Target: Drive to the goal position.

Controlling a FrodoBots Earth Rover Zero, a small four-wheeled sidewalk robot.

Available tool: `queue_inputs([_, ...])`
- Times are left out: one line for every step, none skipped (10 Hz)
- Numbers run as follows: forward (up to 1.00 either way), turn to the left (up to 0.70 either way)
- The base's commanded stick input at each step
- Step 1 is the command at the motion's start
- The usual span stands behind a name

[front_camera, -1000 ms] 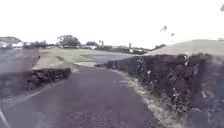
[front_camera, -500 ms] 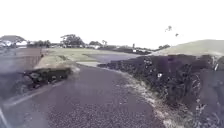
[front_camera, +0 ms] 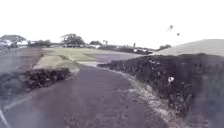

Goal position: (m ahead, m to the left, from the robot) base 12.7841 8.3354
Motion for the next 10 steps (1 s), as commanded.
queue_inputs([0.70, 0.00])
queue_inputs([0.70, 0.00])
queue_inputs([0.70, 0.00])
queue_inputs([0.70, 0.00])
queue_inputs([0.70, 0.07])
queue_inputs([0.70, 0.22])
queue_inputs([0.70, 0.24])
queue_inputs([0.70, 0.07])
queue_inputs([0.70, 0.00])
queue_inputs([0.70, 0.00])
